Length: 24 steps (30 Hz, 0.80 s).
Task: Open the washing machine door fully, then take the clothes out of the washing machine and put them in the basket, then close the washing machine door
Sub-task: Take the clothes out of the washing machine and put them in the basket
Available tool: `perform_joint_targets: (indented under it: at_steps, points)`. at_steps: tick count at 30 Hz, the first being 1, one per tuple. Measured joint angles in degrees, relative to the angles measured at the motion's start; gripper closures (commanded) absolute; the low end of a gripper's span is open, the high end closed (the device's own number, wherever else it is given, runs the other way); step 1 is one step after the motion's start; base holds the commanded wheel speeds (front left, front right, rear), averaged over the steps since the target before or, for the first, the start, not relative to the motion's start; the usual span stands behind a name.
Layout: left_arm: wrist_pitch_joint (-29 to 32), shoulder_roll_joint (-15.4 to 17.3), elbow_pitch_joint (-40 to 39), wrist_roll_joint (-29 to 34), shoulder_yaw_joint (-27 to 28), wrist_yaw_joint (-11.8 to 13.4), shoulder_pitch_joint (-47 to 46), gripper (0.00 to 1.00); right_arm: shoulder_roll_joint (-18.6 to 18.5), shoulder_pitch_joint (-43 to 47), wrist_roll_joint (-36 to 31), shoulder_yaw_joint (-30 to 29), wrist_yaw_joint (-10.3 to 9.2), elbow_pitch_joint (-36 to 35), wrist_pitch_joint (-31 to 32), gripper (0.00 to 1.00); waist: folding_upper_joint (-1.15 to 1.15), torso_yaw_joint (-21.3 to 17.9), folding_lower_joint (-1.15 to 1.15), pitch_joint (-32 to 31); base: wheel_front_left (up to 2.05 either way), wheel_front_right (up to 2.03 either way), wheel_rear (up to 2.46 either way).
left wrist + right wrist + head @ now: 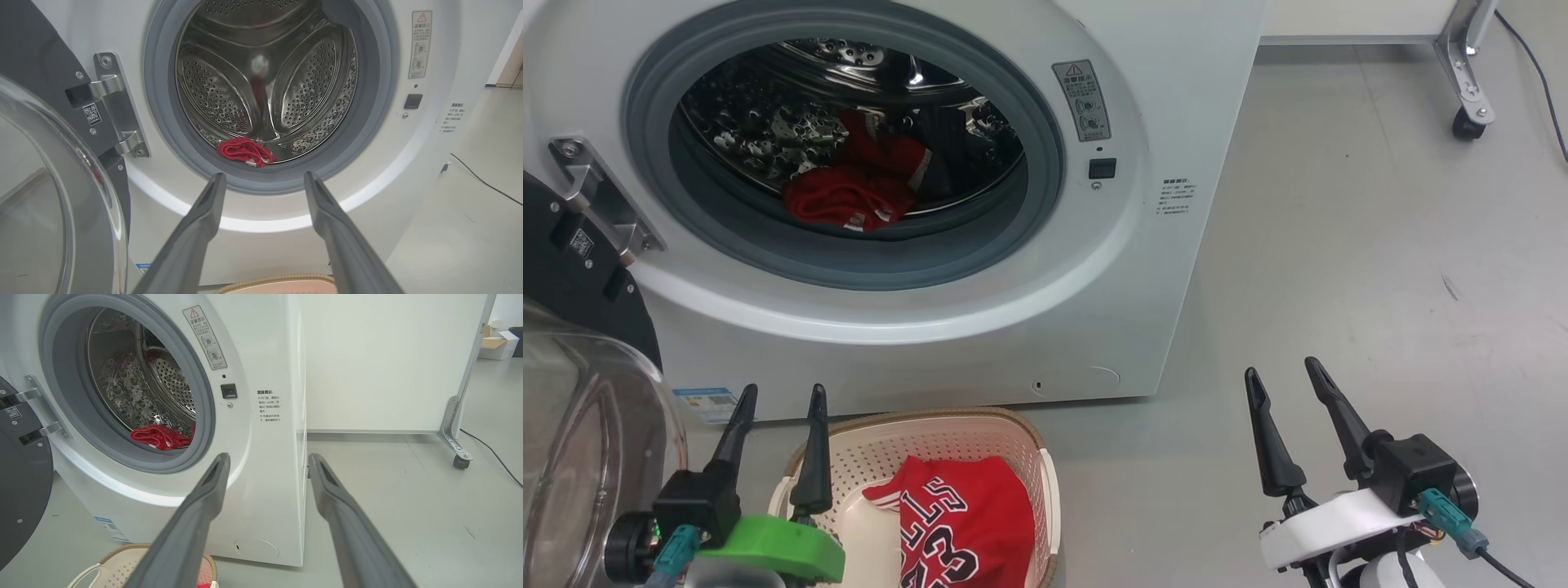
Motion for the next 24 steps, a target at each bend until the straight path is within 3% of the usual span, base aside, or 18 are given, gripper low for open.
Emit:
perform_joint_targets:
  at_steps: [24]
  points:
    - [0.01,-0.01,-3.24,0.09,-1.35,0.57,3.36,0.00,0.00,0.29,-0.01,0.41,-0.92,-0.38,0.00,0.00,0.00,-1.17,0.00,-0.28,0.00,0.00,0.00]
